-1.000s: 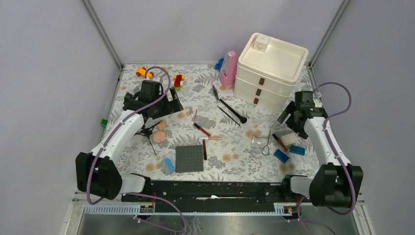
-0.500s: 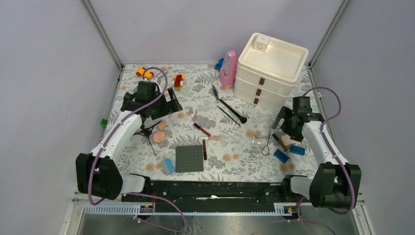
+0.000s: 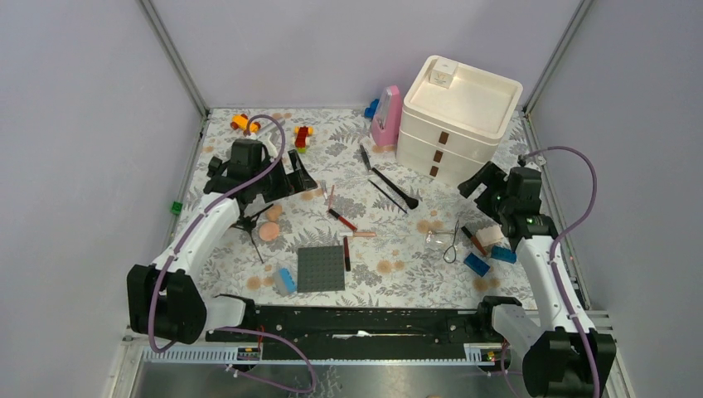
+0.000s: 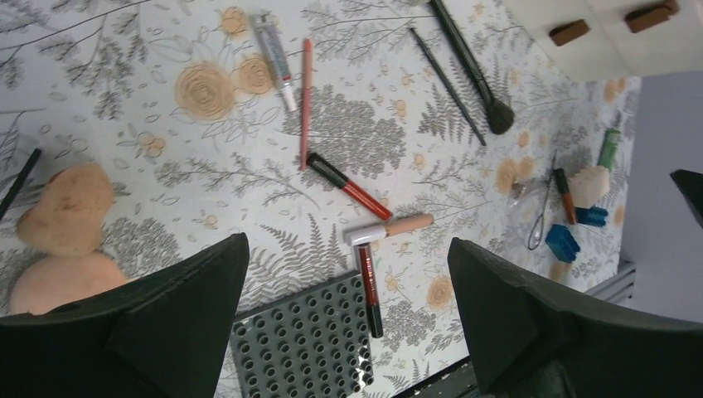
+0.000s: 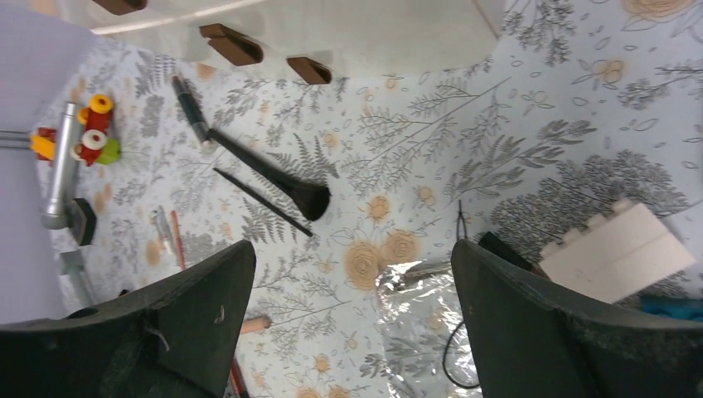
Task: Organize the makeup
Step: Open the drawer in the storage box.
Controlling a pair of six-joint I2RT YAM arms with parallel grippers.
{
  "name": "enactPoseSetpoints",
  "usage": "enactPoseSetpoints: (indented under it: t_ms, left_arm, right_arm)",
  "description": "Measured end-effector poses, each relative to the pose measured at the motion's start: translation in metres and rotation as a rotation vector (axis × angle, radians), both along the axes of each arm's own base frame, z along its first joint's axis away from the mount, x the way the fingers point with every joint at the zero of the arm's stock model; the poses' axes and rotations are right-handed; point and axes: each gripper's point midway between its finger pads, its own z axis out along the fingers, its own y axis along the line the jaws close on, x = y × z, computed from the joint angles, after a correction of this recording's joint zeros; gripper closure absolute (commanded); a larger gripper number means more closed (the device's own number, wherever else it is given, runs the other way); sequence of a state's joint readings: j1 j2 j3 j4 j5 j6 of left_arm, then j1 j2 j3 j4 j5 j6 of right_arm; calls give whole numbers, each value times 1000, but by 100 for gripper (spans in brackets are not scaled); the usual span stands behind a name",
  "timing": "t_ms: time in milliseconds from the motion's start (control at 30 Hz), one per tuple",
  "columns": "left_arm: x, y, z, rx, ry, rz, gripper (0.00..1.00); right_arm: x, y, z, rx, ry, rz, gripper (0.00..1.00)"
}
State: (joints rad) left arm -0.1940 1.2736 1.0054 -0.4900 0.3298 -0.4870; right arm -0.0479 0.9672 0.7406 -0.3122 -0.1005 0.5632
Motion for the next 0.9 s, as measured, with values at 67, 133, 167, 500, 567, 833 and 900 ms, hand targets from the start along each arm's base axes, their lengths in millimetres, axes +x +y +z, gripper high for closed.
enactPoseSetpoints:
  t_ms: [67, 133, 167, 500, 567, 833, 900]
  left_arm:
    - [-1, -5, 4, -24, -15, -25, 1]
    - [-2, -12, 6, -42, -30, -54, 1]
    - [-4, -16, 7, -44, -36, -68, 1]
    - [-45, -104, 30, -9, -173, -322, 1]
    - [-50, -126, 38, -21, -213, -355, 1]
    - [-44, -197, 38, -82, -300, -403, 1]
    - [-35, -211, 34, -90, -308, -404, 1]
  right_arm:
    - [1, 5, 0, 33, -30, 5, 6]
    - [2, 8, 0, 56, -53, 7, 7]
    - [2, 9, 1, 64, -63, 8, 7]
    - [-3, 5, 46, 45, -240, -15, 6]
    - [-7, 1, 53, 27, -265, -27, 6]
    - [-26, -10, 67, -53, -298, -53, 6]
    - [-32, -15, 72, -81, -310, -66, 6]
